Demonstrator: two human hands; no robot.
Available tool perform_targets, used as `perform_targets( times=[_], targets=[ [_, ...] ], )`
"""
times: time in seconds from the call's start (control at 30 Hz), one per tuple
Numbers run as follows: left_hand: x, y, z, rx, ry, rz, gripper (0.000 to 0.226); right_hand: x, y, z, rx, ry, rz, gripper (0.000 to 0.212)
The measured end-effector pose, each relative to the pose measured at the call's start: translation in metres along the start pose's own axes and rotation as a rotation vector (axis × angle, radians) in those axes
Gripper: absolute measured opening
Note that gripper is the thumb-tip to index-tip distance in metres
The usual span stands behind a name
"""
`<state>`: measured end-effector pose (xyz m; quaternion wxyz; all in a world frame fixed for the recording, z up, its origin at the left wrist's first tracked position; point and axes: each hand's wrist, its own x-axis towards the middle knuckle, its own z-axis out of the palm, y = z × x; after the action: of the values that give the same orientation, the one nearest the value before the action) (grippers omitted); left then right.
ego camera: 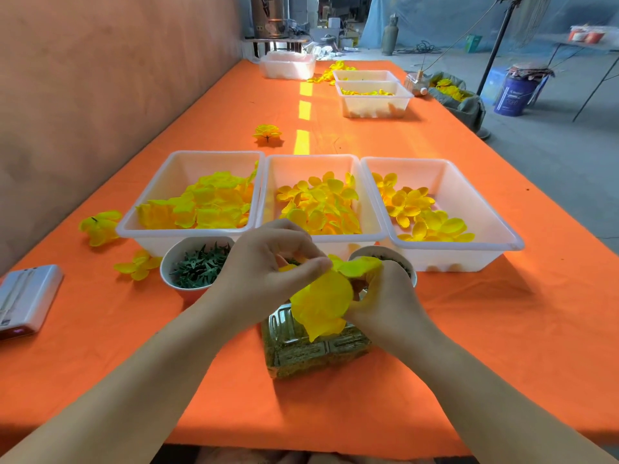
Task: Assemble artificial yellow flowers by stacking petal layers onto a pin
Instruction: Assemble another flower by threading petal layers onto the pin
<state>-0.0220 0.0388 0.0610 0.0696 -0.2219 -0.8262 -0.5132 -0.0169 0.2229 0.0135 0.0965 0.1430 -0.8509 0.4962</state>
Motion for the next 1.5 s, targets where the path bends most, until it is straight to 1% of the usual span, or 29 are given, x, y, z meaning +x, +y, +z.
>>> perform_targets(
  times=[0.03, 0.13, 0.2, 0.27, 0.37, 0.43, 0.6, 0.67, 0.73, 0.8, 0.87, 1.0, 1.1, 1.2, 1.33, 1.43, 1.5],
  targets=[
    [0.001, 0.0, -0.002, -0.017, -0.03, -0.035, 0.006, 0.0, 0.002, 0.0, 0.007, 0.003, -0.001, 0.027],
    [0.004, 0.003, -0.006, -0.029, -0.077, -0.062, 0.01, -0.001, 0.0, 0.0, 0.067, 0.02, -0.004, 0.016],
    [0.006, 0.005, -0.007, -0.001, -0.091, -0.057, 0.013, -0.002, -0.001, 0.001, 0.106, 0.036, -0.024, 0.017],
    [0.01, 0.008, -0.011, 0.036, -0.112, -0.057, 0.015, -0.001, -0.002, 0.0, 0.081, 0.044, -0.062, 0.013],
    [0.016, 0.013, -0.018, 0.133, -0.184, -0.036, 0.018, 0.0, -0.001, -0.002, -0.009, 0.043, -0.098, 0.034],
    [0.021, 0.017, -0.02, 0.209, -0.238, -0.016, 0.02, 0.0, -0.002, -0.003, -0.059, 0.032, -0.121, 0.033],
    [0.03, 0.021, -0.022, 0.345, -0.329, 0.034, 0.024, 0.001, -0.003, -0.004, -0.06, 0.019, -0.115, 0.026],
    [0.03, 0.022, -0.024, 0.315, -0.341, 0.045, 0.022, 0.001, -0.002, -0.003, -0.084, 0.02, -0.129, 0.019],
    [0.03, 0.022, -0.023, 0.271, -0.322, 0.041, 0.012, 0.0, 0.001, -0.002, -0.106, 0.034, -0.135, 0.027],
    [0.03, 0.021, -0.019, 0.257, -0.265, 0.021, 0.004, 0.0, 0.002, -0.001, -0.108, 0.049, -0.135, 0.029],
    [0.03, 0.018, -0.018, 0.27, -0.219, 0.002, 0.004, 0.0, 0.001, -0.002, -0.117, 0.06, -0.137, 0.032],
    [0.03, 0.016, -0.02, 0.25, -0.26, 0.027, 0.005, 0.001, -0.002, -0.002, -0.101, 0.049, -0.114, 0.029],
    [0.03, 0.014, -0.02, 0.222, -0.263, 0.036, 0.007, 0.0, -0.002, -0.002, -0.018, 0.023, -0.133, 0.036],
    [0.029, 0.007, -0.019, 0.136, -0.245, -0.015, 0.008, 0.0, -0.004, -0.002, 0.029, 0.002, -0.138, 0.042],
    [0.026, -0.005, -0.017, -0.055, -0.257, -0.131, 0.009, 0.0, -0.006, -0.001, 0.053, 0.009, -0.155, 0.038],
    [0.023, -0.009, -0.016, -0.068, -0.265, -0.155, 0.012, -0.001, -0.005, -0.001, 0.067, 0.01, -0.157, 0.036],
    [0.022, -0.008, -0.019, -0.06, -0.261, -0.148, 0.02, -0.001, -0.002, -0.001, 0.047, 0.012, -0.144, 0.033]
  ],
)
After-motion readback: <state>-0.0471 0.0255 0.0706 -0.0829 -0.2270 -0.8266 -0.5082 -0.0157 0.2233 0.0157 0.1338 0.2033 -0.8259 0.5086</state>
